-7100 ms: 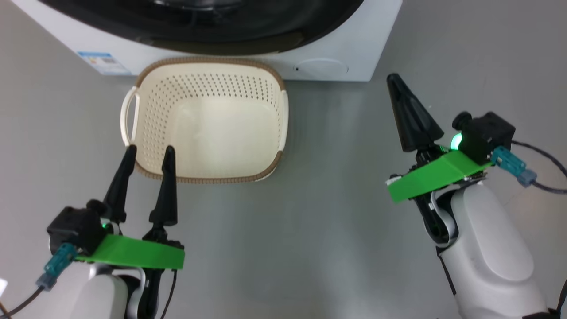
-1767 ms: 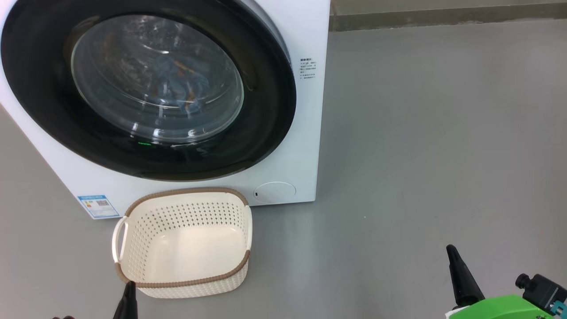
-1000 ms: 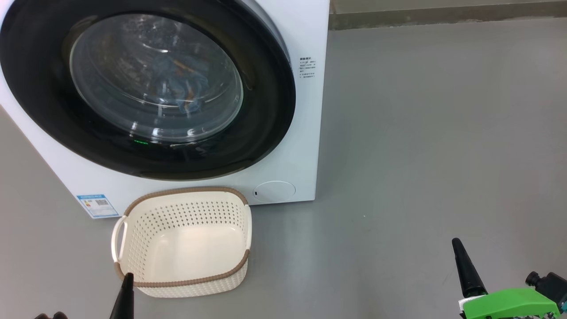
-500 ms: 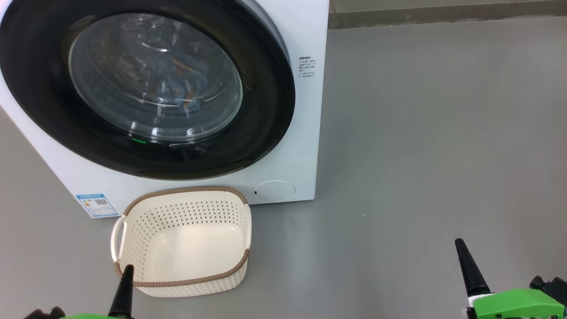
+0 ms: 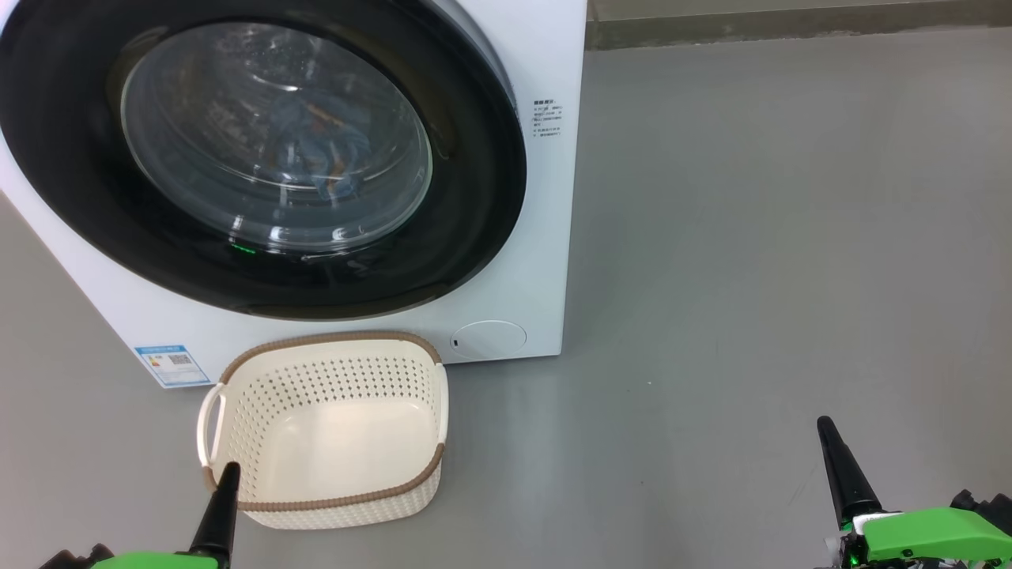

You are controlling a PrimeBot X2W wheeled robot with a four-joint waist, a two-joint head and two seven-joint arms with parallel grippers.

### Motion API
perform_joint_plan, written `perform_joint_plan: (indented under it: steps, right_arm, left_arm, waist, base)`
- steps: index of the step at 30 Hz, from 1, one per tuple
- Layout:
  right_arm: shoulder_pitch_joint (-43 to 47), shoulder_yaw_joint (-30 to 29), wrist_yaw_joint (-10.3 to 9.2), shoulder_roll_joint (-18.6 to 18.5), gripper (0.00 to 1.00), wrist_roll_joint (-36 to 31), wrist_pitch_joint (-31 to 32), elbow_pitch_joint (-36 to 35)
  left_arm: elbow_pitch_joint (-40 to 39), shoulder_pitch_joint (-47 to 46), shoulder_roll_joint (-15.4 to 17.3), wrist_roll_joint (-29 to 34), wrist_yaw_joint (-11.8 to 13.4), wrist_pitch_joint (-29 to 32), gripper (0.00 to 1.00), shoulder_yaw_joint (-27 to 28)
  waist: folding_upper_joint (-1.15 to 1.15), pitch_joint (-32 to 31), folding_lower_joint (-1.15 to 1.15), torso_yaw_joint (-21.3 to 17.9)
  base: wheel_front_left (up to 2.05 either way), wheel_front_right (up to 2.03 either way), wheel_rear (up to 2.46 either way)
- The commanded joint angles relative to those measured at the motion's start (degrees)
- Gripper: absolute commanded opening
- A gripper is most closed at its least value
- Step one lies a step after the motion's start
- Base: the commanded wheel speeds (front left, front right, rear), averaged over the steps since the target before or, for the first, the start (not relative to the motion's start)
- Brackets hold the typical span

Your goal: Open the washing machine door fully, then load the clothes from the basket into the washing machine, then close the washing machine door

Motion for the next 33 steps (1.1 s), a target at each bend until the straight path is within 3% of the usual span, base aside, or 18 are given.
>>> perform_joint_plan:
  steps: [1, 19, 33]
  right_arm:
    - [-2.7, 0.9, -0.02, -0.6, 0.0, 1.9, 0.5, -1.4]
    - [-3.6, 0.0, -0.06, -0.6, 0.0, 12.8, 3.6, -1.2]
    - [-3.6, -0.2, -0.06, -0.5, 0.0, 12.7, 3.7, -1.2]
  left_arm:
    - [-1.0, -2.7, 1.1, -1.3, -0.1, 0.3, 0.0, 1.9]
    - [-0.3, -4.6, 1.2, -12.5, -0.2, 3.4, 0.0, 2.8]
    - [-0.3, -4.6, 1.1, -12.4, -0.2, 3.4, 0.0, 3.0]
  waist:
    - [0.0, 0.0, 0.0, 0.0]
    - [0.0, 0.2, 0.0, -0.1]
    - [0.0, 0.2, 0.0, -0.1]
  base:
    - [0.0, 0.0, 0.0]
    - [0.0, 0.0, 0.0]
    - [0.0, 0.0, 0.0]
